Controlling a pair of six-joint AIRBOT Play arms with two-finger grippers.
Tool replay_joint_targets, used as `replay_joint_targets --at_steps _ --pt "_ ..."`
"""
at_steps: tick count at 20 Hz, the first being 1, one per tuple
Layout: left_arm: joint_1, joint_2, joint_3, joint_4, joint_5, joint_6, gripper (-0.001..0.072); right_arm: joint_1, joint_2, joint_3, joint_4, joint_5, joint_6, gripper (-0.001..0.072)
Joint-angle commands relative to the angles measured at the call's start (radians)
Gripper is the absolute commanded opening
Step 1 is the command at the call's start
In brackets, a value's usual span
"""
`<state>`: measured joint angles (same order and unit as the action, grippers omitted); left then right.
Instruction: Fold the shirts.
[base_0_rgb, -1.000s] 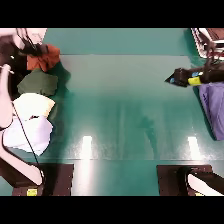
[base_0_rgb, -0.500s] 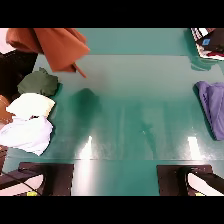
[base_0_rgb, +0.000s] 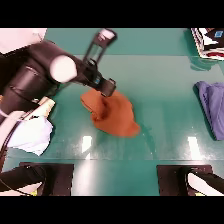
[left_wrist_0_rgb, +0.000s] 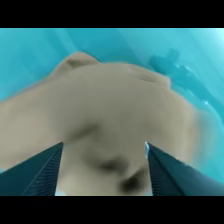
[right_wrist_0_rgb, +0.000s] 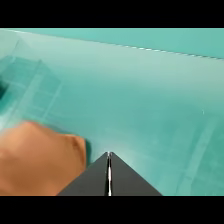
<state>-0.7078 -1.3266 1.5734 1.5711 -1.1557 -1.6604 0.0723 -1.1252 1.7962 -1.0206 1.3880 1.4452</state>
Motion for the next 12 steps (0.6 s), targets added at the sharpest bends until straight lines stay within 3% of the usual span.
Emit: replay_joint_targets --at_steps 1,3,5,7,9,12 --pt "0.021 -0.029 -0.077 0.050 0.148 -0.009 0.0594 0.000 -0.001 0.004 0.000 0.016 0.000 0.0016" --pt "0.167 -0.031 -0.089 0.025 0.146 -0.019 0.0594 0.001 -0.001 0.003 0.000 0.019 0.000 0.0016" --pt "0.321 -0.050 -0.123 -0.119 0.132 -0.007 0.0594 0.001 -0.002 0.003 0.000 0.021 0.000 0.0017" --pt "0.431 -0.093 -0.172 -0.290 0.121 0.076 0.0594 0.001 -0.001 0.003 0.000 0.021 0.000 0.0017" --pt "0.485 -0.167 -0.199 -0.406 0.103 0.145 0.0594 0.001 -0.002 0.003 0.000 0.021 0.000 0.0016" --pt "0.486 -0.290 -0.199 -0.433 0.101 0.179 0.0594 0.001 -0.002 0.003 0.000 0.024 0.001 0.0017"
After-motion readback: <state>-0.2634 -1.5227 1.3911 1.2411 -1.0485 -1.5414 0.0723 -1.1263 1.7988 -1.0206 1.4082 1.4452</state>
